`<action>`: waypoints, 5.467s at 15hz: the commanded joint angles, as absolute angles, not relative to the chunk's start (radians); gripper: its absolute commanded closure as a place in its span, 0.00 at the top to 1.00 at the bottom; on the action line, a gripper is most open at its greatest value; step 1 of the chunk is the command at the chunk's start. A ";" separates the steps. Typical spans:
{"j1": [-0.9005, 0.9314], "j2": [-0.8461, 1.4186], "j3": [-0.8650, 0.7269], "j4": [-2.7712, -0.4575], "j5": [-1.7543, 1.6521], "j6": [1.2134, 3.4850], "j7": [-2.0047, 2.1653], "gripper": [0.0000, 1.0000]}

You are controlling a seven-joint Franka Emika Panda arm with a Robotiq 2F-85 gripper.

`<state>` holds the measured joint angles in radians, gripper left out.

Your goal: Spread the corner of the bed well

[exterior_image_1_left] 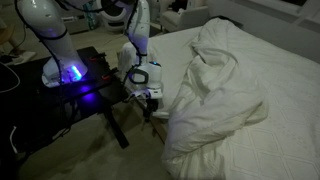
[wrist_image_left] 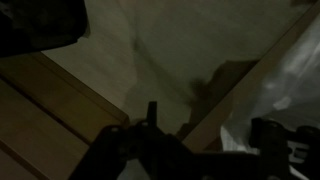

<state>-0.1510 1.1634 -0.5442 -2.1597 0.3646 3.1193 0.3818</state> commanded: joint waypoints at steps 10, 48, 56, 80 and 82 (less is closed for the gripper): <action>-0.326 0.909 -0.476 -2.258 0.396 3.006 0.407 1.00; -0.650 0.476 -0.348 -2.376 0.503 3.328 0.497 1.00; -0.710 0.483 -0.322 -2.193 0.664 3.014 0.655 1.00; -0.799 0.877 -0.175 -1.740 1.050 3.013 0.698 0.35; -0.796 0.871 -0.179 -1.746 1.051 3.011 0.694 0.21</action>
<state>-0.8138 0.8637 -0.1625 -1.7608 1.0063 3.0042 0.7132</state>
